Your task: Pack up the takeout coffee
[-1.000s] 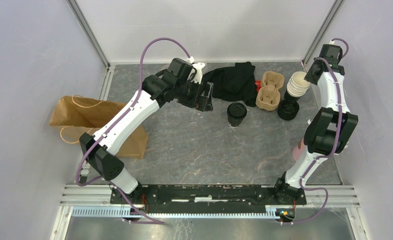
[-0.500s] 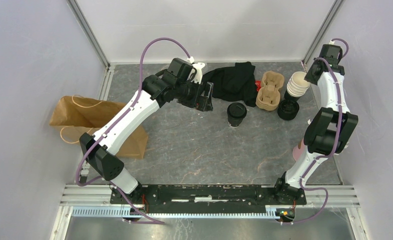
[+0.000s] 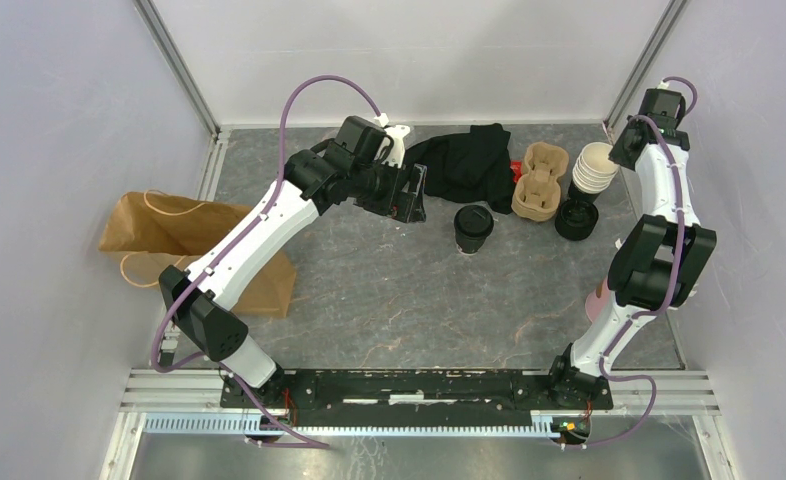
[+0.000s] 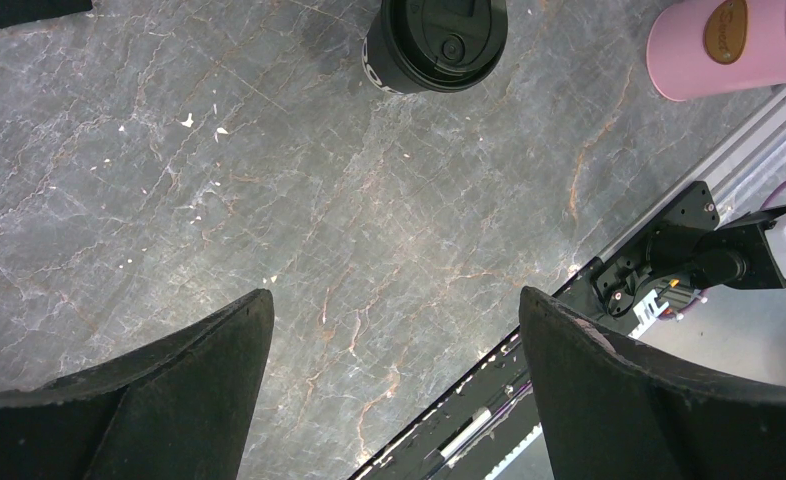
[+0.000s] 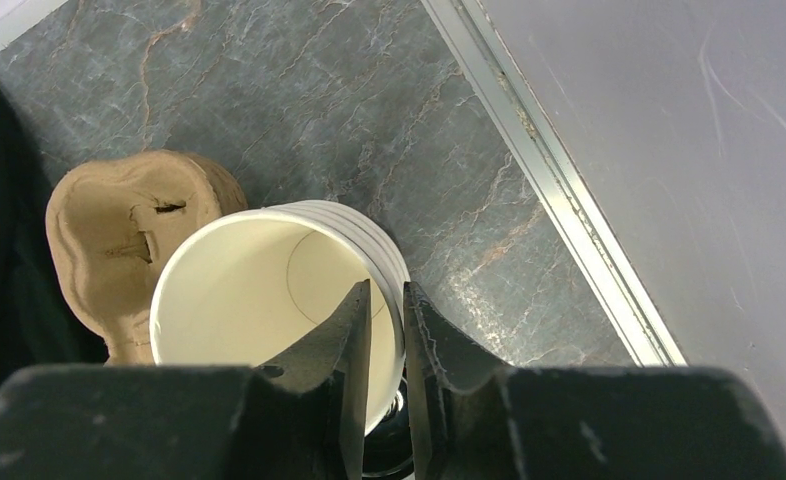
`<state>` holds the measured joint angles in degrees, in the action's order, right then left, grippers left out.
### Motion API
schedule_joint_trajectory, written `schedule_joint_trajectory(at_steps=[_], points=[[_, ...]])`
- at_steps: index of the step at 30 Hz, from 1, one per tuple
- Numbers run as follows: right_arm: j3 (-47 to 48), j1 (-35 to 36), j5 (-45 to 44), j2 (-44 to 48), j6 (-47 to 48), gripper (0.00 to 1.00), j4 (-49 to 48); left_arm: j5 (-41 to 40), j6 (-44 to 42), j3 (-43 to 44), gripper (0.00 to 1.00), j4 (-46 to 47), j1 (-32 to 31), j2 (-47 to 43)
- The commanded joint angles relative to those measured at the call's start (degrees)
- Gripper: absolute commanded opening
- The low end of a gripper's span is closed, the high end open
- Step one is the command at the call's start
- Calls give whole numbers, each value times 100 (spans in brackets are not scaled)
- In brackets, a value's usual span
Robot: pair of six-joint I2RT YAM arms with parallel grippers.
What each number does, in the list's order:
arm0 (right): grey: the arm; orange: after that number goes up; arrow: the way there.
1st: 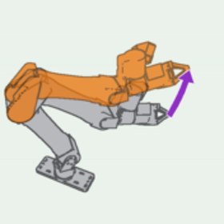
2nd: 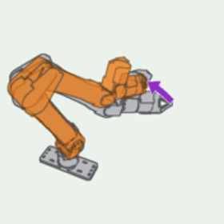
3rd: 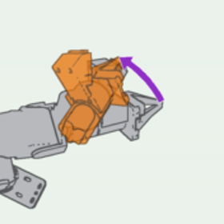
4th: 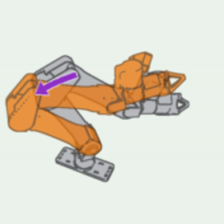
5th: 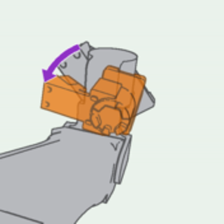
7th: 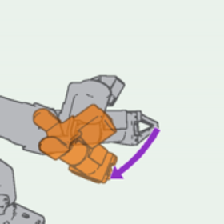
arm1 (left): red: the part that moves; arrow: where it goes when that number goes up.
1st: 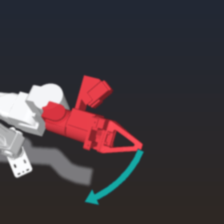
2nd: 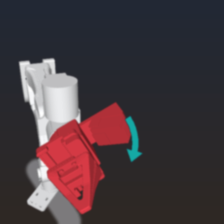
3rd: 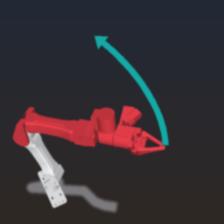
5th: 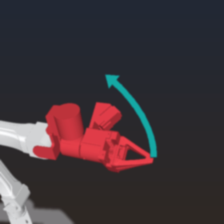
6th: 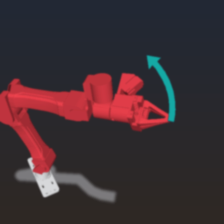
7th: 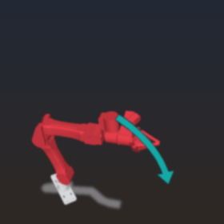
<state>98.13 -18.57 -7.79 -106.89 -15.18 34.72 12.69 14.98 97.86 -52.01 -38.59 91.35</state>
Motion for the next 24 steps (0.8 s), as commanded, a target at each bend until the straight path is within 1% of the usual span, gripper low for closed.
schedule_joint_trajectory(at_steps=[1, 4, 7, 8, 16, 20, 21, 22, 23, 24], points=[[93, -53, 53, -22, -46, 23, -125, 150, -188, 13, 98, 93, 27, -153], [117, -61, 74, 1, -50, 17, -113, 144, -197, 14, 98, 87, 22, -161], [218, -69, 71, 38, -44, 1, -60, 146, -199, 27, 98, 90, 27, -152], [277, -69, 71, 43, -46, 0, -16, 135, -208, 30, 98, 91, 27, -153], [295, -86, 143, 430, -157, 0, 32, 94, -258, 97, 98, 60, 36, -173], [-374, -120, 300, 705, -257, 0, -498, 90, -266, 92, 98, 60, 36, -205], [-319, -156, 489, 642, -408, 0, -367, 92, -264, 95, 98, 64, 36, -208], [-46, -219, 730, 565, -568, 0, -107, 101, -275, 100, 98, 63, 36, -221], [122, -214, 1028, 591, -615, 0, -96, 90, -282, 109, 98, 51, 36, -229], [117, -136, 947, 707, -617, 0, -316, 73, -275, 101, 98, 46, 36, -249]])
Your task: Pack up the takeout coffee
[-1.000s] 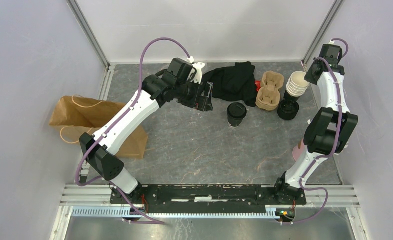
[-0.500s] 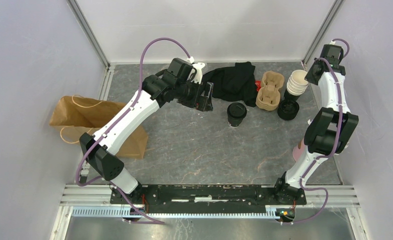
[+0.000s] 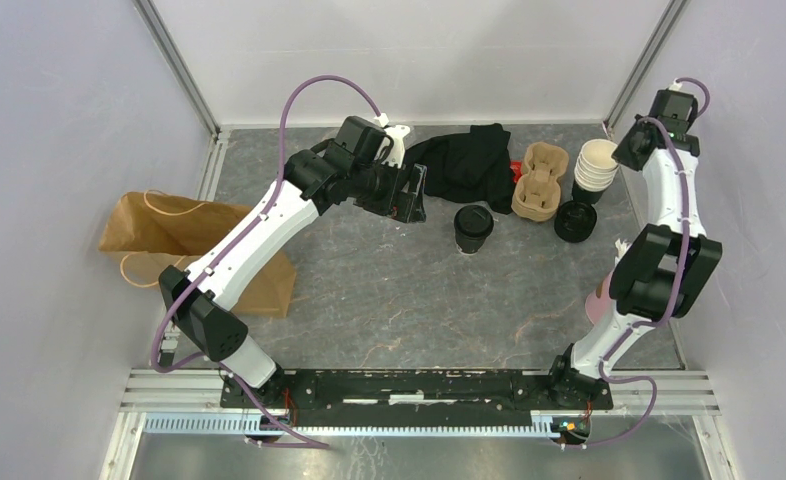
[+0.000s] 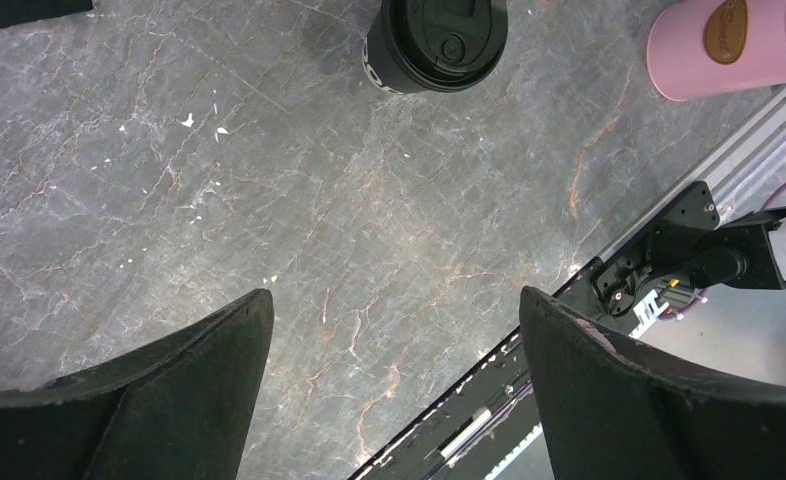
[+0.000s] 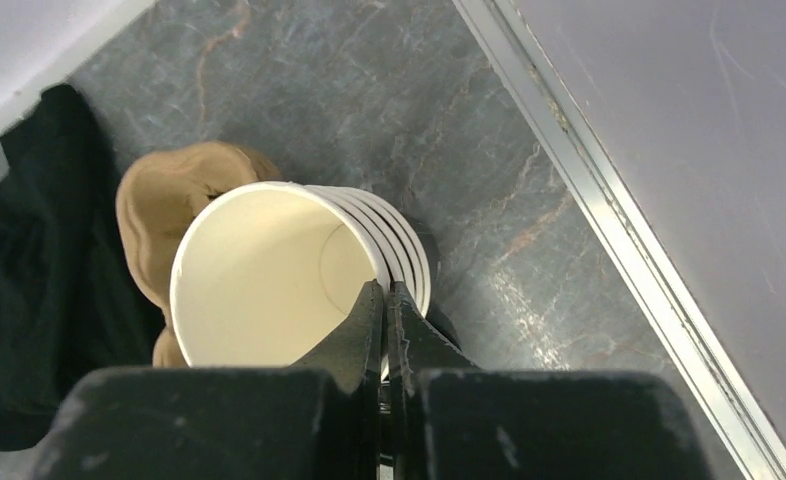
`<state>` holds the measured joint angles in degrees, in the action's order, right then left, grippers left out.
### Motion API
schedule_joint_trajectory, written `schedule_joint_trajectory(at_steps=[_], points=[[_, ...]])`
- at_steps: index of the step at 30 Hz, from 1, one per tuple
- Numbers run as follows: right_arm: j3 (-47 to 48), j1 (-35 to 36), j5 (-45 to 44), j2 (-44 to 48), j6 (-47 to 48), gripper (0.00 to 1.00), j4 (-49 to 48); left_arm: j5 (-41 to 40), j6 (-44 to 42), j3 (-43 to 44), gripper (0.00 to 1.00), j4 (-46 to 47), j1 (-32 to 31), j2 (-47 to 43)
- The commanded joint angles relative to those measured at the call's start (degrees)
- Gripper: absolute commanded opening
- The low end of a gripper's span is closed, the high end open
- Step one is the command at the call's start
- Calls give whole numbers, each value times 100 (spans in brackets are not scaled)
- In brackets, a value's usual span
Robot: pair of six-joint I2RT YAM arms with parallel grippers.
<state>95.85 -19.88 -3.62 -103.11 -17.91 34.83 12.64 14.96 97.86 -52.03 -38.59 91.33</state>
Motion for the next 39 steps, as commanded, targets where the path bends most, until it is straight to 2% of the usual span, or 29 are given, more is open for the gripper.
schedule_joint_trajectory(at_steps=[1, 2, 3, 5, 9, 11, 14, 16, 17, 20, 23, 27, 29, 30, 32, 34, 35, 38, 39], points=[[171, 64, 210, 459, -250, 0, -586, 79, -260, 76, 98, 50, 36, -280], [72, 62, 2, 439, -183, 0, -757, 93, -247, 29, 98, 75, 36, -316], [267, -57, 145, 254, -322, 0, -413, 117, -240, -19, 98, 117, 36, -346], [589, -236, 801, -38, -523, 0, 72, 155, -254, -16, 98, 129, 31, -354], [-761, -176, 514, 743, -553, 0, -1074, 153, -229, -41, 98, 151, 35, -419], [-162, -290, 931, 519, -579, 0, -444, 122, -251, -59, 98, 144, 34, -476], [-220, 66, -95, 667, 137, 0, -997, 140, -226, -115, 98, 156, 36, -541], [374, -283, 626, 78, -122, 0, -269, 256, -196, -207, 98, 261, 36, -579], [461, -265, 745, 65, -97, 0, -242, 286, -205, -209, 98, 248, 36, -573], [-622, -70, 478, 668, -131, 0, -1355, 234, -184, -232, 98, 244, 36, -616], [-155, -175, 808, 204, -111, 0, -696, 250, -152, -306, 98, 298, 35, -672], [-996, -160, 774, 680, -316, 0, -1688, 154, -145, -375, 98, 272, 36, -760], [108, -245, 1074, 186, -328, 0, -527, 158, -133, -393, 98, 275, 36, -780], [285, -127, 932, 254, -240, 0, -540, 148, -148, -368, 98, 233, 36, -775], [-406, 35, 304, 686, -175, 0, -1476, 132, -134, -375, 98, 222, 35, -806], [-204, -394, 1314, 276, -700, 0, -967, 208, -100, -510, 98, 372, 36, -843], [-216, -397, 1379, 297, -722, 0, -941, 242, -99, -515, 98, 369, 33, -824], [-1286, -258, 849, 977, -757, 0, -1918, 163, -118, -410, 98, 266, 36, -796], [-1173, -336, 1020, 829, -783, 0, -1639, 146, -105, -431, 98, 287, 36, -819]])
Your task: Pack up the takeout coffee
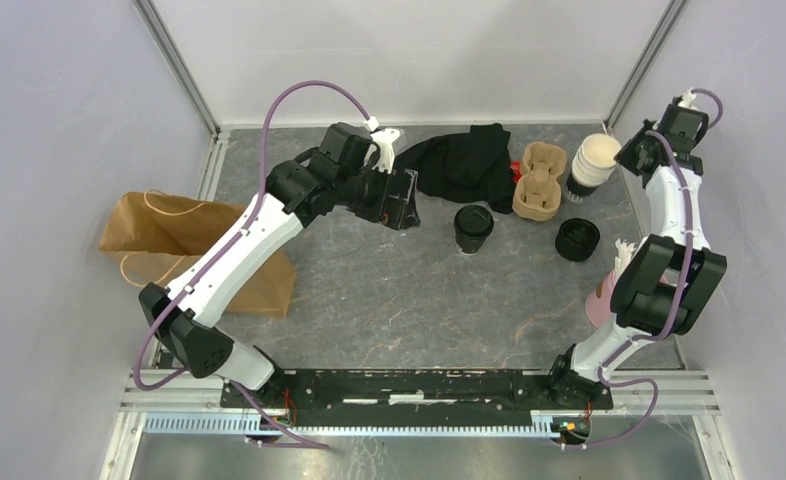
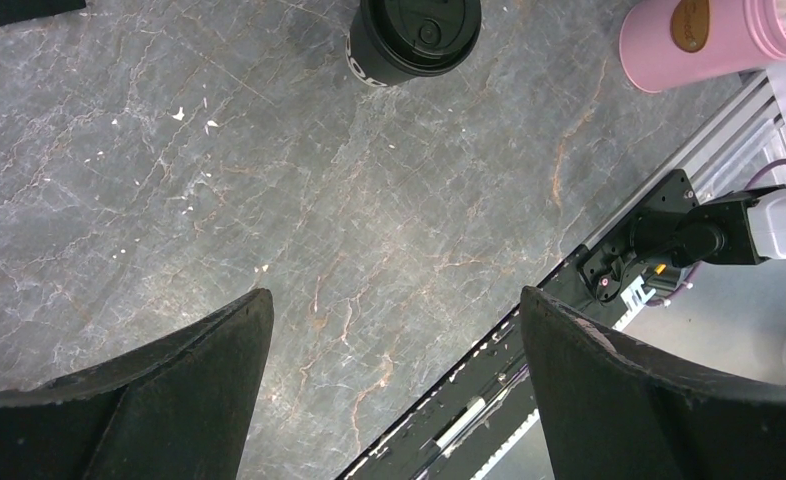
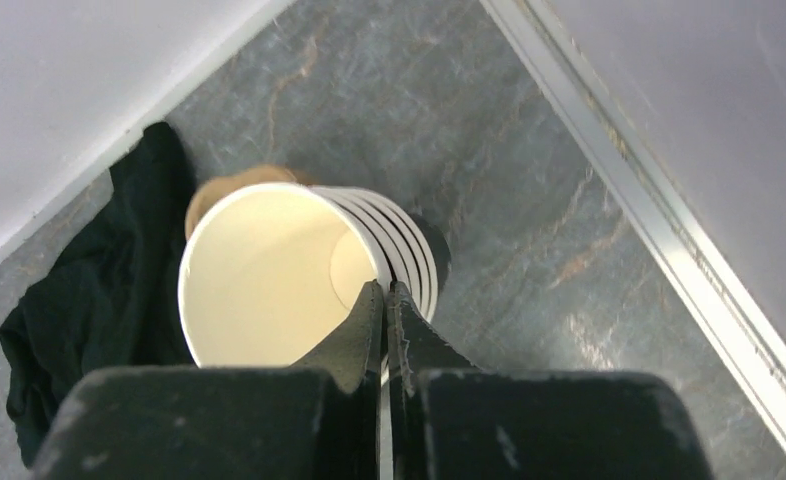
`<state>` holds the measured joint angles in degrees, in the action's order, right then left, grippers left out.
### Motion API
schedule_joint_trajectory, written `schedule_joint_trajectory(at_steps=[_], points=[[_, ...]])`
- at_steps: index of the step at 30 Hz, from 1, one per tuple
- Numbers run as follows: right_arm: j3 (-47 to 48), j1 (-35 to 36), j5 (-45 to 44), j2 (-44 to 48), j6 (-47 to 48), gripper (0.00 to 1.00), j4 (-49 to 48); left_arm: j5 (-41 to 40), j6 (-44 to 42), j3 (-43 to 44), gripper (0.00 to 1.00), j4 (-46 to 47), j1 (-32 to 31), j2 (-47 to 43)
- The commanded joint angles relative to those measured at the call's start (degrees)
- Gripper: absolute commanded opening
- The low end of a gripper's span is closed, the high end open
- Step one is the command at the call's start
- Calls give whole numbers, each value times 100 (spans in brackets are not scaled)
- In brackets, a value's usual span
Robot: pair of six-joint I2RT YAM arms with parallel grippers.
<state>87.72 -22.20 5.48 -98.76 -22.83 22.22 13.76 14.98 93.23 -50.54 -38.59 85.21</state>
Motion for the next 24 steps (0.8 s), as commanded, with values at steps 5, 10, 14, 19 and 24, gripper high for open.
schedule_joint_trajectory(at_steps=[5, 10, 14, 19, 24], points=[[39, 185, -456, 414, 185, 0, -268, 0, -140, -11, 98, 83, 44, -249], [-247, 155, -432, 514, 128, 0, -341, 65, -162, 13, 98, 74, 44, -191], [232, 213, -581, 400, 374, 0, 167, 52, -148, 33, 98, 113, 44, -199], [496, 232, -700, 265, 514, 0, 379, 120, -159, 43, 98, 101, 44, -151], [742, 344, -756, 184, 676, 0, 584, 100, -136, 21, 98, 128, 44, -181]])
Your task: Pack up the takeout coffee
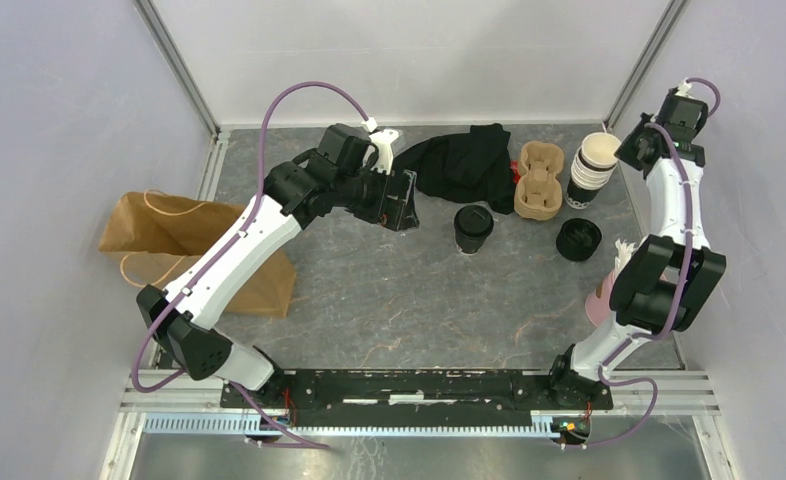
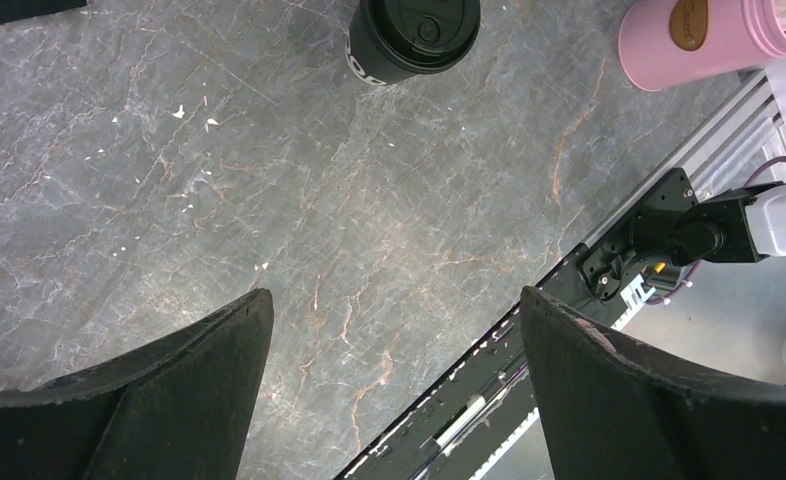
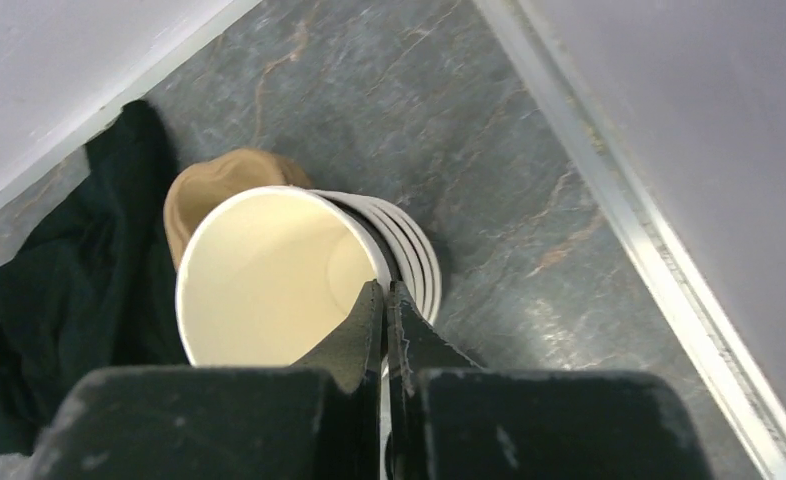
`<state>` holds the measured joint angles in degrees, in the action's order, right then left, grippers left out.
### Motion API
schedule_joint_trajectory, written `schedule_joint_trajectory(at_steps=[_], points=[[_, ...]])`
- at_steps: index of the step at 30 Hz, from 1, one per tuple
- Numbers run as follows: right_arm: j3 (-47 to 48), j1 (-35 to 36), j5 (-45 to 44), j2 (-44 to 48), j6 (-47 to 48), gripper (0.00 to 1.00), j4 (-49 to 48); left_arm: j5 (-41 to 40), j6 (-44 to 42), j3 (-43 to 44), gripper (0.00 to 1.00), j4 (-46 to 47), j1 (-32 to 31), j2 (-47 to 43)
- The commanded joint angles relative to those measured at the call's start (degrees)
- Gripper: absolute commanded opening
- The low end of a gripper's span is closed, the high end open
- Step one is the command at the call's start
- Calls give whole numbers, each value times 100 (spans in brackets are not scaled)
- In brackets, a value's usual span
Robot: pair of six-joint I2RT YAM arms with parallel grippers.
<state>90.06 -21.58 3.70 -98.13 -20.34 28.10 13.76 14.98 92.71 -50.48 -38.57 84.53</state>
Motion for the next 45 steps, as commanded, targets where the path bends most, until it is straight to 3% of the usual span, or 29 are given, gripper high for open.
schedule_joint_trajectory(at_steps=[1, 2, 3, 4, 5, 6, 9, 13, 18, 27, 33, 38, 45], points=[[271, 564, -1310, 258, 800, 0, -294, 89, -125, 55, 98, 128, 42, -118], [378, 206, -726, 16, 415, 0, -22, 94, -119, -11, 98, 178, 43, -141], [678, -172, 451, -302, -37, 0, 406, 115, -114, -48, 98, 228, 42, -159], [845, -82, 323, -261, 55, 0, 513, 135, -120, -21, 98, 204, 42, -146], [772, 323, -666, 15, 467, 0, 268, 123, -134, 22, 98, 130, 42, -116], [384, 454, -1120, 235, 687, 0, -211, 89, -136, 36, 98, 111, 42, -122], [523, -98, 86, -141, 273, 0, 134, 75, -130, -20, 98, 162, 42, -177], [323, -122, -21, 253, 91, 0, -180, 48, -178, 71, 98, 63, 42, -148], [1253, -136, 57, 94, 31, 0, 518, 112, -179, 125, 98, 70, 42, -134], [1171, -127, 195, 829, 233, 0, 686, 207, -155, 104, 98, 88, 42, -274], [110, 346, 739, 1773, 566, 0, 741, 432, 65, 5, 98, 165, 42, -395], [-798, 1163, 801, 2568, 1152, 0, 1463, 484, 374, -102, 98, 299, 41, -475], [-2772, 1731, 1052, 3949, 1602, 0, 2017, 722, 1061, -92, 98, 563, 42, -415]])
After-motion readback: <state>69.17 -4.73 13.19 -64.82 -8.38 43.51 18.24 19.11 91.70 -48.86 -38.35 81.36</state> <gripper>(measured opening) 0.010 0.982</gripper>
